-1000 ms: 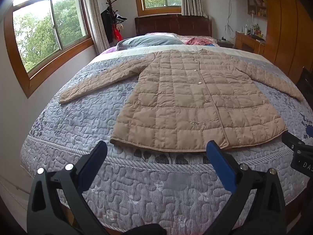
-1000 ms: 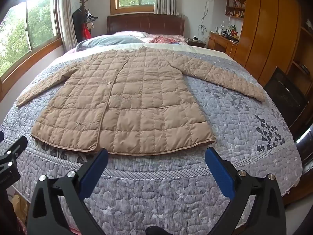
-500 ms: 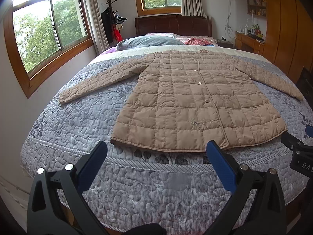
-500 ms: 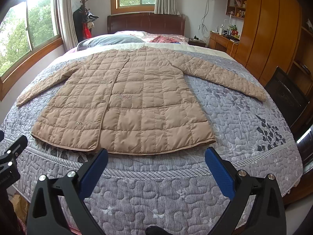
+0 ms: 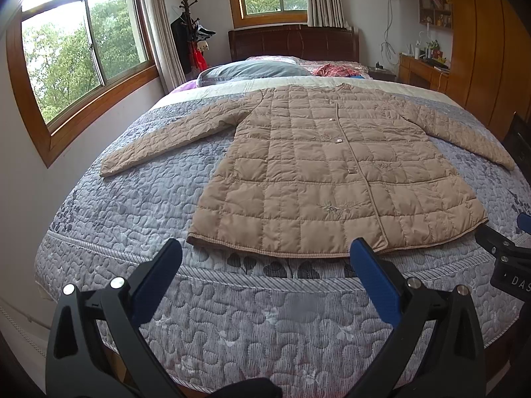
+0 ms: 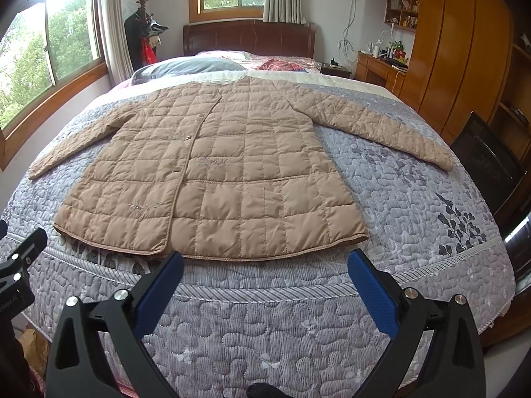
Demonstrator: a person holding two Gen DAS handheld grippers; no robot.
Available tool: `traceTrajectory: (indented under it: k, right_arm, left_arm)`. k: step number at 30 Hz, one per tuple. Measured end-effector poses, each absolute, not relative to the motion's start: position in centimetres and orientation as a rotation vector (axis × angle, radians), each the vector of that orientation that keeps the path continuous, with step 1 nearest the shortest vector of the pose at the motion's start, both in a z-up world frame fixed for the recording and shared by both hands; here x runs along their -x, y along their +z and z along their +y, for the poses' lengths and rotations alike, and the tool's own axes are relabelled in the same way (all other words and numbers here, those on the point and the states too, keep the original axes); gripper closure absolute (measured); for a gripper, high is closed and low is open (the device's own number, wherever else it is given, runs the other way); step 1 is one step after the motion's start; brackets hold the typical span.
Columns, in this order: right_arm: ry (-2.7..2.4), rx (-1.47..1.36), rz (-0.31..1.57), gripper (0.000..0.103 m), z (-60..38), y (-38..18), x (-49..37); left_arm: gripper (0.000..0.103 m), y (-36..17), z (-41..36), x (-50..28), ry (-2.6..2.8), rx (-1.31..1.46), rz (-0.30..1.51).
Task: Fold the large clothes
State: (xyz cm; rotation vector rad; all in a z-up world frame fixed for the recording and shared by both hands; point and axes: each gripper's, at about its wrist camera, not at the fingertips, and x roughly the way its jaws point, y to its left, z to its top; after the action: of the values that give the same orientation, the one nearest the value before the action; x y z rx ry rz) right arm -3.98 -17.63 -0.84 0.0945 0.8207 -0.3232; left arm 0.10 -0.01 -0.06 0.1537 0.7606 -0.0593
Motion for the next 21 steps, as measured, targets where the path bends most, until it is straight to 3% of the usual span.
traceTrajectory:
  k: [21]
  right_arm:
    - [-0.316,-0.096,0.830,0.004,-17.38,-0.99,3.94]
  left_arm:
    - [0.003,0.11,-0.01,0.10,-0.059,-0.155,0.761]
